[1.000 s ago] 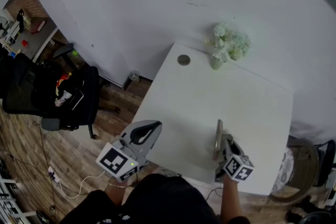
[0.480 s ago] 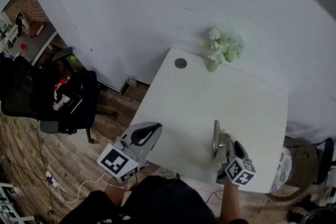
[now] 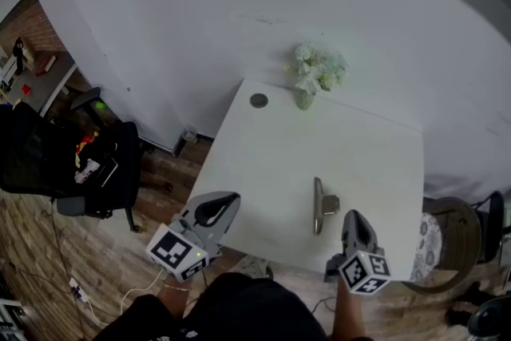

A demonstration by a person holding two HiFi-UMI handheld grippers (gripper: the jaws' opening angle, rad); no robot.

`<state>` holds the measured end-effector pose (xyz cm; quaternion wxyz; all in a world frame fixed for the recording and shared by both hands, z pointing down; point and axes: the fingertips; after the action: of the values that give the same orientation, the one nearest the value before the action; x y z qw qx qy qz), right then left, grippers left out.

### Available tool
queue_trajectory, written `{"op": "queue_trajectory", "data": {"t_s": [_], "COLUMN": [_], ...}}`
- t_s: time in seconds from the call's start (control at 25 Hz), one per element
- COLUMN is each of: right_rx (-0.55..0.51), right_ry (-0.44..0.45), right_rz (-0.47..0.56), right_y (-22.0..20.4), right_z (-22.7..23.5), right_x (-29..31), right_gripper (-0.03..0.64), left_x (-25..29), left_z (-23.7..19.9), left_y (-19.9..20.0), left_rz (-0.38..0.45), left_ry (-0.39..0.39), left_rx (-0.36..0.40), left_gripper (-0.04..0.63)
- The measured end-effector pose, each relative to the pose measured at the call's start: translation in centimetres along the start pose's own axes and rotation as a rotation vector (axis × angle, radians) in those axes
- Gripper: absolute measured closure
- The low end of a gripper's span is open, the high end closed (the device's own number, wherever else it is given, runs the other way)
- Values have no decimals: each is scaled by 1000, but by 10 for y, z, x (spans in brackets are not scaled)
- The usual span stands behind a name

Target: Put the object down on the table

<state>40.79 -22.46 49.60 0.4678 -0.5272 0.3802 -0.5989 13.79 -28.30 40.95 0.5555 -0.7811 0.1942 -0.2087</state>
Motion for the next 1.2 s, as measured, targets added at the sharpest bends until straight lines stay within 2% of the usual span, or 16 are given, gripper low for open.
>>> {"op": "queue_trajectory", "data": {"t_s": [0.36,1.2], "right_rx": [22,-81], "right_ry": [24,76], "right_rz": [94,109], "right_y": [20,37], "right_z": [-8,-28], "right_x": [-33,-51], "right_gripper": [618,620], "left_x": [-5,-16], "left_z": [20,30], "left_y": [-5,-7], "left_rz": [-11,-16], "left_ry": [-32,-33], "left_rx": [24,33], "left_gripper": [595,595]}}
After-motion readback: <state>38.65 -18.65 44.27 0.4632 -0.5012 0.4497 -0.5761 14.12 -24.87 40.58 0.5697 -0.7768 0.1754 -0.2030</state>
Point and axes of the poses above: the fingertips, and each gripper's own axes: x forward along the fingers, z to its right, y out of its top, and after that the axes turned 11 degrees about -x, right-handed
